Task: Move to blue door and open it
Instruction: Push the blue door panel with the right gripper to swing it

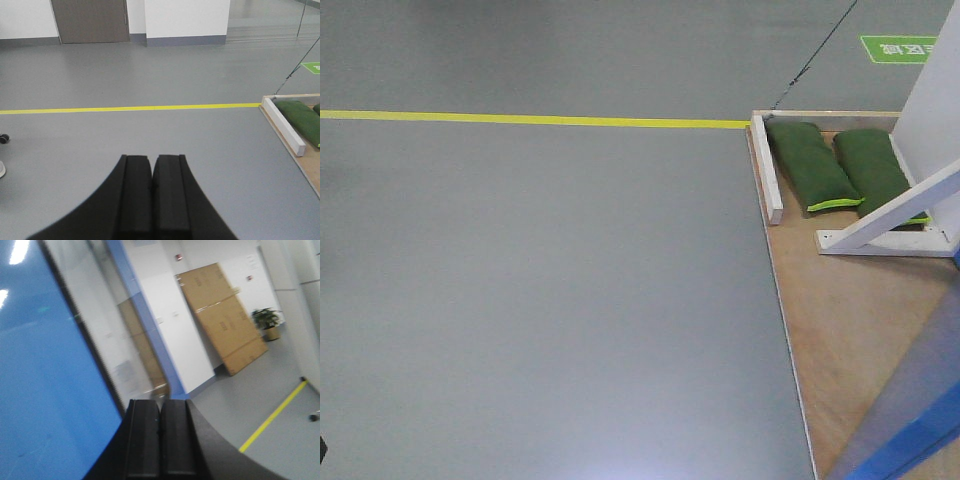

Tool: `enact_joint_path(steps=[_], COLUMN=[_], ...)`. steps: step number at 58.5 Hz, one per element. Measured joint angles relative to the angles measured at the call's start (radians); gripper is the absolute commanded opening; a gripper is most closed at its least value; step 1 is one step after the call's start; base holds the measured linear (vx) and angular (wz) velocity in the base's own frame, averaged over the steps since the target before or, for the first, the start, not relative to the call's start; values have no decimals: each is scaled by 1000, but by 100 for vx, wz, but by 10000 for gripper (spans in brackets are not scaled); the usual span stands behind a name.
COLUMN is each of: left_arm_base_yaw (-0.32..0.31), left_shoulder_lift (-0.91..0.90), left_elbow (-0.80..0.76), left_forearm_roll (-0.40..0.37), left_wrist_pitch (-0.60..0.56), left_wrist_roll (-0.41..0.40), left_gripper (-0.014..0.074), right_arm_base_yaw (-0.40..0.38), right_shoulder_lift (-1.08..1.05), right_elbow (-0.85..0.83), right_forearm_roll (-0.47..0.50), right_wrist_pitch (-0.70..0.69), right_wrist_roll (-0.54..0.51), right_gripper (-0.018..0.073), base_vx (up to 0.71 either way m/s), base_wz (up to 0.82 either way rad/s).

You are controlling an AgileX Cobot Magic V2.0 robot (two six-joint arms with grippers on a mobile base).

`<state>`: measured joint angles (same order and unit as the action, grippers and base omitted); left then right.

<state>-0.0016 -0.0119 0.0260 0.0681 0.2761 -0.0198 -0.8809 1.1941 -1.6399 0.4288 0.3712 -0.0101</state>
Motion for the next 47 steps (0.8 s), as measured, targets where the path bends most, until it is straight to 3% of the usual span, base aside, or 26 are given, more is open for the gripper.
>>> enact_joint_path(steps=[31,47], left_arm_base_yaw=[0,0], left_shoulder_lift=[0,0], left_elbow=[0,0], left_forearm_roll=[0,0], left_wrist_pitch=[0,0], left_wrist_roll=[0,0], left_gripper=[73,73], right_arm_base_yaw=[407,556], right_shoulder_lift=[17,80], right_elbow=[-3,-5], right_forearm_roll=[-2,-5], right_wrist_pitch=[1,-34], right_wrist_roll=[-10,-19], right_gripper=[12,12], base_vx=[0,0], base_wz=[0,0])
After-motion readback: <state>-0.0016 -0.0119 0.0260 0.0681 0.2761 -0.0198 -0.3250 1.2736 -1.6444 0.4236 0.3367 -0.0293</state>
